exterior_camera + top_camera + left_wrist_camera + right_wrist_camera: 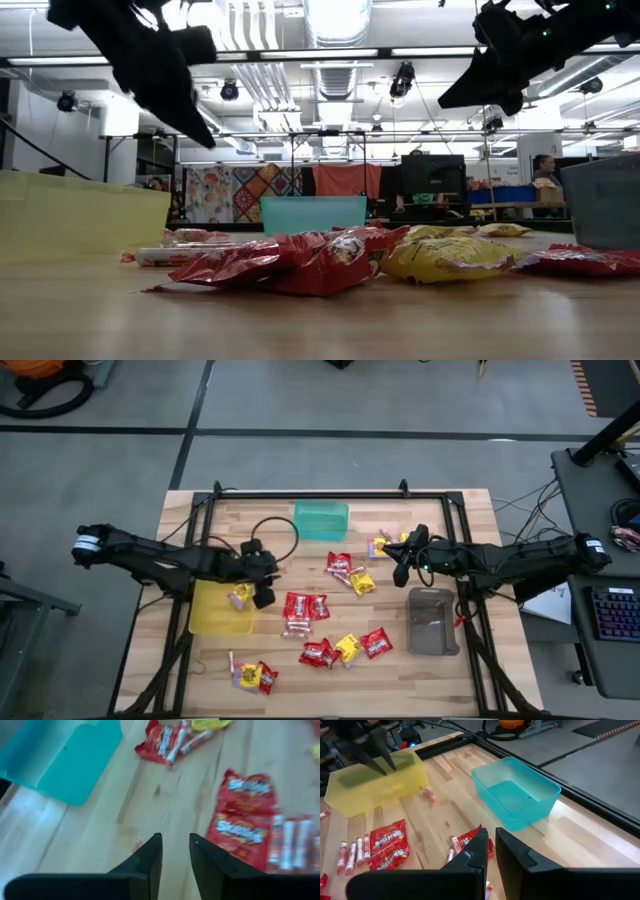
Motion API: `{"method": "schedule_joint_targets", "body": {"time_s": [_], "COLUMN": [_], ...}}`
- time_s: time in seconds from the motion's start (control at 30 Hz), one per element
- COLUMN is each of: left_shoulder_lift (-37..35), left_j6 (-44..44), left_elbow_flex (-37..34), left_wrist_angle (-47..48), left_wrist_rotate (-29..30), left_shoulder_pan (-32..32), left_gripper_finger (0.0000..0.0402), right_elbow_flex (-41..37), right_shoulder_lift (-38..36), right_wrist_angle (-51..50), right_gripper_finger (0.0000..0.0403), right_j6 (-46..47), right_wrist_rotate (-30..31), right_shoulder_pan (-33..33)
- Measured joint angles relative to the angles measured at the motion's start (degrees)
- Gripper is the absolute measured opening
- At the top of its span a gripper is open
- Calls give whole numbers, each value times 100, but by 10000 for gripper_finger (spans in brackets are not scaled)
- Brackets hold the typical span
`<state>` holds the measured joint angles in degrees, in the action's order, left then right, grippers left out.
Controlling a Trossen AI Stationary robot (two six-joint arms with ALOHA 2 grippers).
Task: Sort candy
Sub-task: Put the white candy into the green bin
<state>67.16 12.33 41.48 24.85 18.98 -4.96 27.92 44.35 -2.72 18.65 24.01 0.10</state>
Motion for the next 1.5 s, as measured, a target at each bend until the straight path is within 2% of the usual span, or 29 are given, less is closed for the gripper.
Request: {"method": "schedule_joint_targets", "body": {"time_s": [0.33,0.53,1.23,1.33,1.5], "left_shoulder_lift": [1166,1805,2695,2693,2611], "left_j6": [-391,-376,-424,-432,-436], "left_elbow_flex": [176,369,480,480,465], "left_wrist_angle": [28,340,296,270,263], "left_wrist_rotate": [-199,-199,-317,-397,-479], "left_shoulder_pan": [823,1166,1332,1332,1332], "left_gripper_finger": [169,176,120,96,20], "right_elbow_flex": [0,0,-2,-2,-4], "right_shoulder_lift": [3,3,3,3,3], "right_wrist_angle": [2,2,-2,-2,-2], "right_gripper_finger": [28,28,28,28,28], "right_j6": [39,24,17,17,15], "right_wrist_rotate": [-1,0,0,0,-1], "right_shoulder_pan": [0,0,-1,-2,0]}}
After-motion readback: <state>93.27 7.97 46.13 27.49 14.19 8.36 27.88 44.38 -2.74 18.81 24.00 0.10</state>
